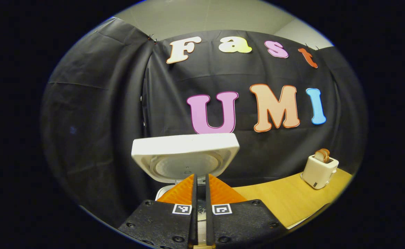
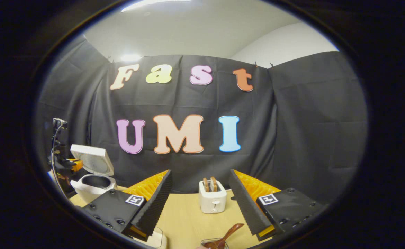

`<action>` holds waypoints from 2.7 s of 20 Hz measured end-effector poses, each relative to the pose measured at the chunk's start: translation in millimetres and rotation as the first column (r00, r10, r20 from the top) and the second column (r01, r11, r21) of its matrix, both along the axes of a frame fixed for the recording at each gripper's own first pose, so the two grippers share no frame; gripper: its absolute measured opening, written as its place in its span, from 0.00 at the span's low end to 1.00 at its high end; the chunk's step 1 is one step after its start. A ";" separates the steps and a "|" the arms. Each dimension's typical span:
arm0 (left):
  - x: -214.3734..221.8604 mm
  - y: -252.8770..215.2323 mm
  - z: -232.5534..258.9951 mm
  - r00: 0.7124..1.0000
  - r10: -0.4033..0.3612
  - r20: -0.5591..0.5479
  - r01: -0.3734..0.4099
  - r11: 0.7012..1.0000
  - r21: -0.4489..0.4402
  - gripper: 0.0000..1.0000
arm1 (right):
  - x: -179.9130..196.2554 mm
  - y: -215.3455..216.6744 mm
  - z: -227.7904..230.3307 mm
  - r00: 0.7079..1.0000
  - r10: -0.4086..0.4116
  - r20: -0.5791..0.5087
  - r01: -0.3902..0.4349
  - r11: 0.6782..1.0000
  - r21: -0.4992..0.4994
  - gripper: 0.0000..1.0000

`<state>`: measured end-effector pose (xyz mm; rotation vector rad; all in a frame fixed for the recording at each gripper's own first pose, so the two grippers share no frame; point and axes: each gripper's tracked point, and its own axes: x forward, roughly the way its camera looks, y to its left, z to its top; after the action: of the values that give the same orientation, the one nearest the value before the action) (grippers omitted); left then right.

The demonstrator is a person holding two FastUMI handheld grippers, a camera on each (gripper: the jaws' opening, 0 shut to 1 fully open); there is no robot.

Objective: Close the left gripper, press the button to open the rice cooker; take a wooden spoon from the chopstick holder with the right hand, scoop a spoonful of rice and pour it into the rice cooker, then put the wooden spoon back into the chopstick holder.

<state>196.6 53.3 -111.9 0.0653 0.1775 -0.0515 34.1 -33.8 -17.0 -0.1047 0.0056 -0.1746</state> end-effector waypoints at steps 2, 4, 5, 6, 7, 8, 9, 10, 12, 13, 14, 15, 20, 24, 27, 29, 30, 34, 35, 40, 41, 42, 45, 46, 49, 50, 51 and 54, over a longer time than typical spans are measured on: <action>-12.2 -8.9 12.0 1.000 -0.005 0.014 0.005 1.000 -0.027 0.26 | -0.2 -3.1 -0.5 1.000 0.012 0.000 -0.012 1.000 0.010 1.00; -25.8 -17.7 26.6 0.999 -0.014 0.030 0.015 0.999 -0.049 0.55 | 1.6 -8.2 -0.9 1.000 0.019 -0.001 -0.019 1.000 0.025 1.00; -33.6 -18.9 34.0 0.999 -0.006 0.042 0.008 0.999 -0.054 0.64 | 0.8 -11.2 -1.7 1.000 0.025 -0.004 -0.024 0.999 0.033 1.00; -38.8 -22.0 41.5 0.999 -0.007 0.054 0.010 0.998 -0.063 0.74 | 2.4 -14.2 -2.6 1.000 0.029 -0.004 -0.028 0.999 0.042 1.00; -46.8 -27.0 47.7 0.998 -0.004 0.062 0.008 0.997 -0.071 0.83 | 3.7 -17.7 -2.7 1.000 0.031 -0.006 -0.031 0.998 0.051 1.00; -53.9 -29.9 55.0 0.997 -0.003 0.075 0.009 0.997 -0.075 0.86 | 4.0 -22.4 -2.7 0.999 0.033 -0.007 -0.033 0.998 0.058 1.00; -61.5 -31.2 62.9 0.996 0.003 0.090 0.004 0.997 -0.078 0.84 | 5.4 -28.6 -5.7 0.999 0.034 -0.009 -0.033 0.997 0.065 1.00; -68.6 -35.3 71.4 0.995 -0.002 0.104 0.010 0.996 -0.084 0.90 | 6.4 -34.5 -7.9 0.999 0.035 -0.014 -0.034 0.997 0.072 1.00; -82.0 -42.4 86.6 0.991 -0.007 0.137 0.017 0.997 -0.075 0.89 | 7.8 -42.3 -14.2 0.999 0.047 -0.028 -0.045 0.996 0.077 1.00; -86.9 -43.0 93.6 0.988 -0.007 0.154 0.017 0.998 -0.062 0.89 | 8.3 -49.2 -18.8 0.998 0.046 -0.035 -0.043 0.997 0.071 1.00; -92.6 -44.7 100.6 0.986 -0.009 0.166 0.017 0.999 -0.051 0.92 | 9.9 -54.0 -22.4 0.998 0.049 -0.042 -0.046 0.997 0.067 1.00; -99.1 -47.8 105.9 0.984 -0.009 0.176 0.018 0.999 -0.051 0.90 | 9.9 -57.5 -27.3 0.998 0.051 -0.049 -0.048 0.996 0.070 1.00; -130.7 -70.8 112.7 0.983 -0.020 0.183 0.033 0.997 -0.065 0.92 | 18.3 -75.3 -62.6 0.990 0.070 -0.121 -0.059 0.994 0.091 1.00; -148.1 -79.9 106.7 0.987 -0.017 0.161 0.029 0.997 -0.072 0.91 | 17.4 -86.3 -104.7 0.972 0.083 -0.218 -0.059 0.992 0.115 1.00; -157.7 -80.4 102.1 0.990 -0.002 0.142 0.015 0.996 -0.086 0.93 | 18.3 -97.5 -139.4 0.953 0.073 -0.294 -0.042 0.993 0.112 1.00; -161.5 -78.7 104.0 0.989 0.005 0.145 0.007 0.997 -0.082 0.90 | 17.3 -103.7 -156.1 0.943 0.065 -0.327 -0.037 0.995 0.090 1.00; -163.7 -78.0 105.4 0.989 0.009 0.150 0.003 0.997 -0.077 0.90 | 16.9 -104.6 -165.5 0.937 0.064 -0.343 -0.036 0.995 0.088 1.00; -169.0 -78.4 109.5 0.988 0.011 0.156 0.000 0.998 -0.067 0.92 | 16.9 -114.5 -199.4 0.913 0.049 -0.406 -0.001 0.993 0.117 1.00; -168.9 -78.2 110.5 0.987 0.011 0.158 -0.001 0.998 -0.065 0.92 | 17.9 -115.9 -205.8 0.907 0.045 -0.418 0.009 0.992 0.127 1.00; -169.5 -73.7 109.9 0.988 0.020 0.155 -0.011 0.998 -0.056 0.92 | 21.4 -126.2 -245.6 0.870 0.023 -0.492 0.069 0.984 0.167 1.00; -169.6 -72.7 109.8 0.988 0.021 0.152 -0.012 0.998 -0.056 0.92 | 20.3 -127.0 -254.5 0.858 0.025 -0.513 0.083 0.979 0.186 1.00; -170.2 -71.6 109.3 0.989 0.023 0.149 -0.016 0.998 -0.054 0.92 | 18.1 -128.3 -263.7 0.845 0.027 -0.534 0.099 0.973 0.206 1.00; -169.0 -68.3 108.2 0.989 0.027 0.145 -0.021 0.999 -0.042 0.92 | 13.3 -128.8 -283.9 0.817 0.036 -0.576 0.139 0.956 0.257 1.00; -169.3 -68.5 107.5 0.989 0.028 0.145 -0.023 0.999 -0.038 0.92 | 11.3 -128.3 -291.0 0.805 0.042 -0.591 0.150 0.951 0.271 1.00; -169.0 -68.4 107.4 0.989 0.025 0.143 -0.021 0.999 -0.031 0.92 | 2.7 -124.6 -308.6 0.771 0.070 -0.633 0.167 0.937 0.307 1.00; -169.2 -68.4 107.4 0.989 0.026 0.143 -0.022 0.999 -0.031 0.92 | 0.9 -122.7 -315.6 0.760 0.080 -0.646 0.169 0.934 0.314 0.95; -168.7 -68.2 106.7 0.990 0.024 0.140 -0.020 0.999 -0.031 0.92 | -0.3 -119.4 -318.2 0.751 0.094 -0.654 0.165 0.932 0.323 0.94; -168.0 -68.7 103.1 0.991 0.024 0.130 -0.021 0.999 -0.030 0.92 | -0.3 -115.1 -327.0 0.732 0.106 -0.673 0.162 0.932 0.323 0.80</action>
<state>28.6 -15.4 -8.8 0.0384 0.0465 -0.0272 33.7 -149.0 -344.0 0.2114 0.7890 -0.1552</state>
